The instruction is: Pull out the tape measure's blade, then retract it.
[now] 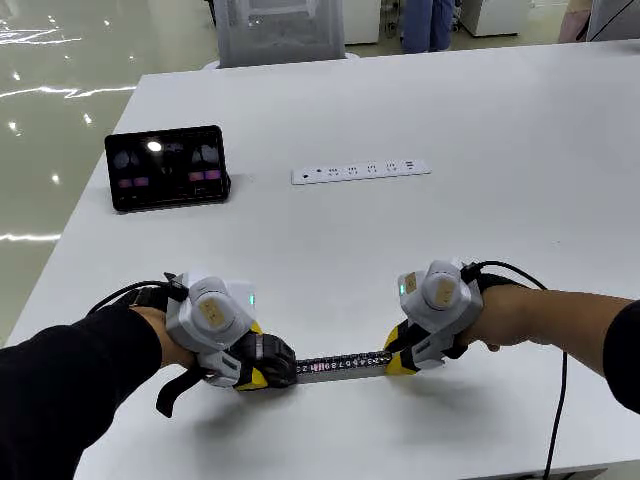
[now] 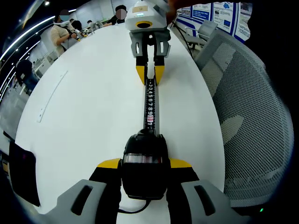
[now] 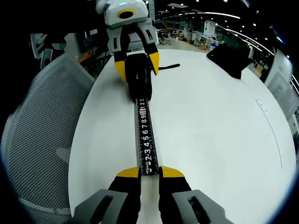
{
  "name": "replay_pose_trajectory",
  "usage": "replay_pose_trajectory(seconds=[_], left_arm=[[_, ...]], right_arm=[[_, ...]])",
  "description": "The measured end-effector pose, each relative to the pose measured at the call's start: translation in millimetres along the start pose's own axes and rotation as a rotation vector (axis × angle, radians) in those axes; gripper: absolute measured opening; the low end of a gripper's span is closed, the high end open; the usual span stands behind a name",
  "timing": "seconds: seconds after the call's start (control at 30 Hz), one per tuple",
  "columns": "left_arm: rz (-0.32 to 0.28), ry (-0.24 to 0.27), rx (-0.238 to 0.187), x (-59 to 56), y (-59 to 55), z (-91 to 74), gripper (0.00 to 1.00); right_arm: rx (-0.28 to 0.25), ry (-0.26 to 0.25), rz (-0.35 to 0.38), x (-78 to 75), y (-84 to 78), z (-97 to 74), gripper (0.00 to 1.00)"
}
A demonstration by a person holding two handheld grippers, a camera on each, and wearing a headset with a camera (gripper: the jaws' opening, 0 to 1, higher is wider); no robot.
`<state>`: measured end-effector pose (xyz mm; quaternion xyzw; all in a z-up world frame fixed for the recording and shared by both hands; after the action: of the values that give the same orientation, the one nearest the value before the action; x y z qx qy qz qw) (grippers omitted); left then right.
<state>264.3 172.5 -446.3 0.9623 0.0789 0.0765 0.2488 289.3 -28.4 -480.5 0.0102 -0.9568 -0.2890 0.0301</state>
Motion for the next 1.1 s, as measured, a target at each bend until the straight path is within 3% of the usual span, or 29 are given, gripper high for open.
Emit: replay_pose_trajectory(seconds=[1.1], left_arm=[[-0.002,0.002,0.003,-0.3,0.0,1.1,0.31]], right_arm=[[0.011,-0.005,0.011,0.4,-17.4,-11.4,0.1]])
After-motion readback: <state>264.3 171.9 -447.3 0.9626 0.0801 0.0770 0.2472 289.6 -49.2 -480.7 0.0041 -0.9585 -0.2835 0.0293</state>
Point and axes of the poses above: the centre of the closed fingertips' face, and the gripper's own axes: z roughly forward along the fingers, x roughly to its left, y roughly out of its top, the point moved 5 cm from there along -z, roughly backward along the fingers
